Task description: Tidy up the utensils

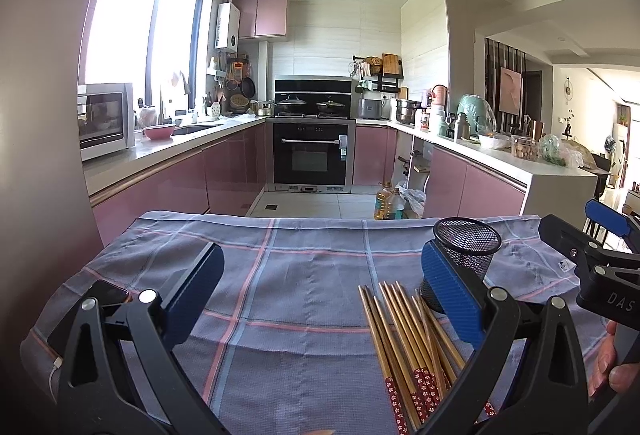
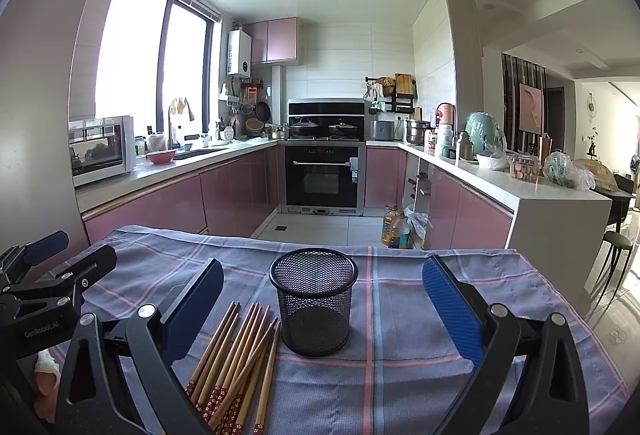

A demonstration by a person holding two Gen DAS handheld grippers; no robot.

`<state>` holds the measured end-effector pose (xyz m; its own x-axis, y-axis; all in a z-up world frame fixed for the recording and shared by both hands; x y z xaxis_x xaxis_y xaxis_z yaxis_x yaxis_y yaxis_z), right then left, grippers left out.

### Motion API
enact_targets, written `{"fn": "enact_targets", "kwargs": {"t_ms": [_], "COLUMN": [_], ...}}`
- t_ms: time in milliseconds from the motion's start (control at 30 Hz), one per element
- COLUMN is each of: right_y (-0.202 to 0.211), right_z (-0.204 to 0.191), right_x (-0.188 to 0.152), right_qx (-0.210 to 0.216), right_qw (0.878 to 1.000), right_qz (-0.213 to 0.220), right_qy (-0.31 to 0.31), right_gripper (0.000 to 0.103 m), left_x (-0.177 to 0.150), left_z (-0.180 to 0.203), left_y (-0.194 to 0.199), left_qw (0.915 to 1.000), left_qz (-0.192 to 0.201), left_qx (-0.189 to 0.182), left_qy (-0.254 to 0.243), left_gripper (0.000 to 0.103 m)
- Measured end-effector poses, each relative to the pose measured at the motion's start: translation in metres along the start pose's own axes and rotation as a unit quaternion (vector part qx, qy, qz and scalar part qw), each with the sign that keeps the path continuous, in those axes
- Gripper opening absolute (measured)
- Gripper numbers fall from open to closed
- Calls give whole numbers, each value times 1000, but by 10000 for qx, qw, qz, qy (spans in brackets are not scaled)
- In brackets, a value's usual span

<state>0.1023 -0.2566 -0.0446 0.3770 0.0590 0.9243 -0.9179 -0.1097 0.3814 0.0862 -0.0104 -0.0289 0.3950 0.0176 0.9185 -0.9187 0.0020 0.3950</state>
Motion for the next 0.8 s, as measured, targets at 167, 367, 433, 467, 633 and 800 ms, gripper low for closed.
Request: {"fn": "enact_targets", "kwargs": {"t_ms": [167,367,433,467,633,800], "right_y": [-1,-2,-2,-3,-5,-11], "right_z": [0,-2,-2,-3,-5,-10], "right_x": [0,0,-2,-2,-4,-11], "right_qx": [-2,2,16,21,66,202], "right_qw": [10000,10000,10000,10000,9999,9994], "right_qz": [-25,-58,-69,-78,-113,-292], "right_qy": [-1,19,20,19,24,62], "right_gripper": [96,96,96,96,96,96], "left_x": [-1,-2,-3,-4,-6,-9], "left_z": [1,3,4,4,6,7], "left_y": [-1,-2,-3,-4,-6,-10], "left_qw": [10000,10000,10000,10000,9999,9998], "left_qz": [-21,-24,-39,-44,-63,-147], "left_qx": [-22,-43,-59,-59,-86,-132], "left_qy": [0,-5,-17,-22,-20,-35], "left_gripper": [97,97,97,97,97,97]}}
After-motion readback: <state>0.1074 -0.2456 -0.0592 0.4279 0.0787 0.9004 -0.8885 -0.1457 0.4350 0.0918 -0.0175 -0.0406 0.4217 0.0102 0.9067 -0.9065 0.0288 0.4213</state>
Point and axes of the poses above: each gripper's, at about its wrist camera, not at the fingertips, and y roughly against the way its jaws point, z to its right, x to its top, the point moved 10 cm from there along -y, roughly the way its jaws point, and after that the axes turned 7 degrees about -z, right-handed, at the moved point
